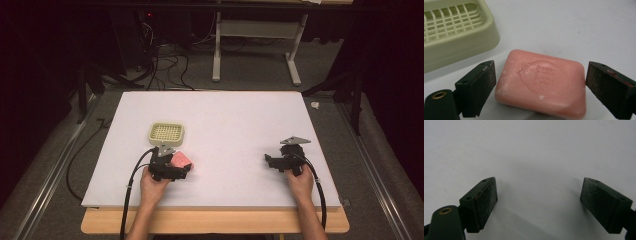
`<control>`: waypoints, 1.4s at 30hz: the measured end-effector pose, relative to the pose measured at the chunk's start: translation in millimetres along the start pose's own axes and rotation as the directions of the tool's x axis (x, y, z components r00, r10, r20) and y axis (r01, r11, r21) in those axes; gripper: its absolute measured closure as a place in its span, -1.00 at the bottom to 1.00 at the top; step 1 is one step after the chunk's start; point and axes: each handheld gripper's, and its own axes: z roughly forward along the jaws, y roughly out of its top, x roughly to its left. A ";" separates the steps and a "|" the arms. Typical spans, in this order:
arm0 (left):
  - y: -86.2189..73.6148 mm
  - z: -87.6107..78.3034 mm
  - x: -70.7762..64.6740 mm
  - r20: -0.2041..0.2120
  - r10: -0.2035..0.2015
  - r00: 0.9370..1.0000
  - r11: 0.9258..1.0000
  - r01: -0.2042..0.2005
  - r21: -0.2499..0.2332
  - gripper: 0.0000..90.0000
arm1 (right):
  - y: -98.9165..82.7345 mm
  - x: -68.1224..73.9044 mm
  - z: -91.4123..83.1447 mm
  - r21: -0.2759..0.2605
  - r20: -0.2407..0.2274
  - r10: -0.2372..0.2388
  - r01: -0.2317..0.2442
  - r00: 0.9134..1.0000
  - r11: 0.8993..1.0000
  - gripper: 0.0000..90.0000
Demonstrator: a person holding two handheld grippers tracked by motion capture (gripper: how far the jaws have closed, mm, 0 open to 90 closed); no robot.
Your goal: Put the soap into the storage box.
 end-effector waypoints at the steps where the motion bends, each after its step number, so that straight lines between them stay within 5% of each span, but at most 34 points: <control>1: -0.2 1.1 0.0 0.001 0.001 1.000 1.000 -0.001 0.004 -0.77 | 0.0 0.0 0.0 0.000 0.000 0.000 0.000 1.000 1.000 -0.67; 18: -2.5 14.0 -2.0 -0.017 0.031 0.999 0.997 -0.030 0.066 -0.79 | 0.0 0.0 0.0 0.000 0.000 0.000 0.000 1.000 1.000 -0.67; 42: 0.2 3.4 -5.4 -0.044 0.049 0.998 0.997 -0.046 0.070 -0.69 | -0.1 -0.3 0.0 0.000 0.000 -0.003 0.003 1.000 1.000 -0.67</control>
